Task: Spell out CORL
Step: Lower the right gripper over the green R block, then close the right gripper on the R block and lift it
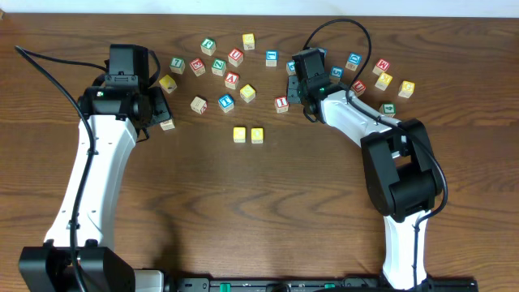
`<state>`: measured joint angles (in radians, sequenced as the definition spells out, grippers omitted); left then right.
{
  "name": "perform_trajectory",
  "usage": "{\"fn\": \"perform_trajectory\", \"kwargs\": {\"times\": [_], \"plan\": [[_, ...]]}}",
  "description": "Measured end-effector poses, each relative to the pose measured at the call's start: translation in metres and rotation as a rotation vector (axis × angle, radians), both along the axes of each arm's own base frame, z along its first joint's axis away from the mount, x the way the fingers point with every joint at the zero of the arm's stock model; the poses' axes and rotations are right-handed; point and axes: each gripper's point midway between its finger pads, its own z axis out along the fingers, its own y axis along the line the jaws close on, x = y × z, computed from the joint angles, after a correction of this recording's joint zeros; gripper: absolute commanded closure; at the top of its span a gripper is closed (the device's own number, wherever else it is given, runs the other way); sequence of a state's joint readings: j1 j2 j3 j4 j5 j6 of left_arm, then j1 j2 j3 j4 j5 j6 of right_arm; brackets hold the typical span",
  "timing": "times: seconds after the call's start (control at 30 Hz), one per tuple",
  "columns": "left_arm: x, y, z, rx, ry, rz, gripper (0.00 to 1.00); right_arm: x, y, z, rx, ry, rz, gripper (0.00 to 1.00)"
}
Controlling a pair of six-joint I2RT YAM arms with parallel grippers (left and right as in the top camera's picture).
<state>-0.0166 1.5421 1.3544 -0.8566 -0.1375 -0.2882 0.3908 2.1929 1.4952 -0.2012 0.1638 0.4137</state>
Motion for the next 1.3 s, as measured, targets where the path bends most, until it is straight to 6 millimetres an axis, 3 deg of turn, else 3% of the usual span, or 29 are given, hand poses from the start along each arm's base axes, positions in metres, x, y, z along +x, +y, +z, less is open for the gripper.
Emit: {"fn": "perform_trajectory", "kwargs": {"times": [0.3,0.4,0.5,0.6,0.7,0.8,0.9,1.03,1.3], "plan": [[0.000,0.000,0.000,0.000,0.000,0.000,0.36,0.000,0.000,0.001,-0.001,0.000,0.000,0.85],[0.000,0.000,0.000,0.000,0.000,0.000,0.36,-0.002,-0.001,0.010,0.000,-0.002,0.000,0.85],[0.000,0.000,0.000,0.000,0.000,0.000,0.36,-0.006,-0.001,0.040,0.018,-0.024,0.007,0.85],[0.000,0.000,0.000,0.000,0.000,0.000,0.36,-0.016,-0.001,0.087,0.048,-0.059,0.021,0.85],[0.000,0.000,0.000,0.000,0.000,0.000,0.36,-0.036,-0.003,0.131,0.079,-0.067,0.044,0.85],[0.000,0.000,0.000,0.000,0.000,0.000,0.36,-0.059,-0.004,0.152,0.101,-0.029,0.072,0.86],[0.000,0.000,0.000,0.000,0.000,0.000,0.36,-0.081,-0.004,0.143,0.103,0.069,0.097,0.87],[0.001,0.000,0.001,0.000,-0.005,0.000,0.36,-0.104,0.001,0.112,0.083,0.206,0.124,0.89],[0.003,0.000,0.001,0.000,-0.012,0.000,0.36,-0.128,0.046,0.054,0.046,0.328,0.225,0.89]]}}
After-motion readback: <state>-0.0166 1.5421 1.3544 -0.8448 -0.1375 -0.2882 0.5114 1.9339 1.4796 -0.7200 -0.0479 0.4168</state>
